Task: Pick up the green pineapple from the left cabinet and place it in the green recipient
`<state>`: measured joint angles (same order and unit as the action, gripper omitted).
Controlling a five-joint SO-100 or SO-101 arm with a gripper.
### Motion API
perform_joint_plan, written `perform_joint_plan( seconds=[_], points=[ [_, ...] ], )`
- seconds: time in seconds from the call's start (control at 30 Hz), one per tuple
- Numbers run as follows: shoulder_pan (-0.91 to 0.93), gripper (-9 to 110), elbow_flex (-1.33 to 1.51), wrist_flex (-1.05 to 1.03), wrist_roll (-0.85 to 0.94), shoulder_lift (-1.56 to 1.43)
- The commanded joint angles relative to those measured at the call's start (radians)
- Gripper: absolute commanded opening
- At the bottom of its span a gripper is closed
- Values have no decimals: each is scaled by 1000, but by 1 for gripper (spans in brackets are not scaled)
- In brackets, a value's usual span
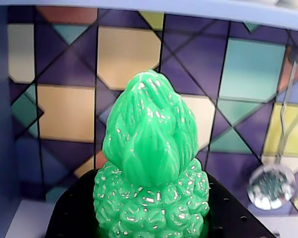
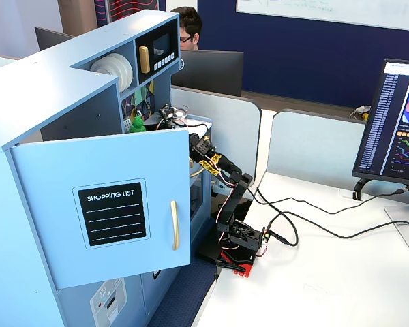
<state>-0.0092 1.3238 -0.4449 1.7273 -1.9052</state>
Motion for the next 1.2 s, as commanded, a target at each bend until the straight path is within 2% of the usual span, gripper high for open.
perform_joint_plan(
  seconds=[0.0,0.27,0.37,0.43,0.5,0.57,0.63,0.93,1.17],
  points=[
    [8,0,-100,81,0,67],
    [37,4,-170,130,-6,202],
    [41,13,-172,175,-87,215],
    [43,31,-172,195,-163,216],
    [48,46,-166,146,-48,212],
    [48,48,-130,147,29,199],
    [41,50,-120,144,-57,192],
    [35,52,-60,172,-64,129],
    [40,54,193,49,-112,-212]
  ],
)
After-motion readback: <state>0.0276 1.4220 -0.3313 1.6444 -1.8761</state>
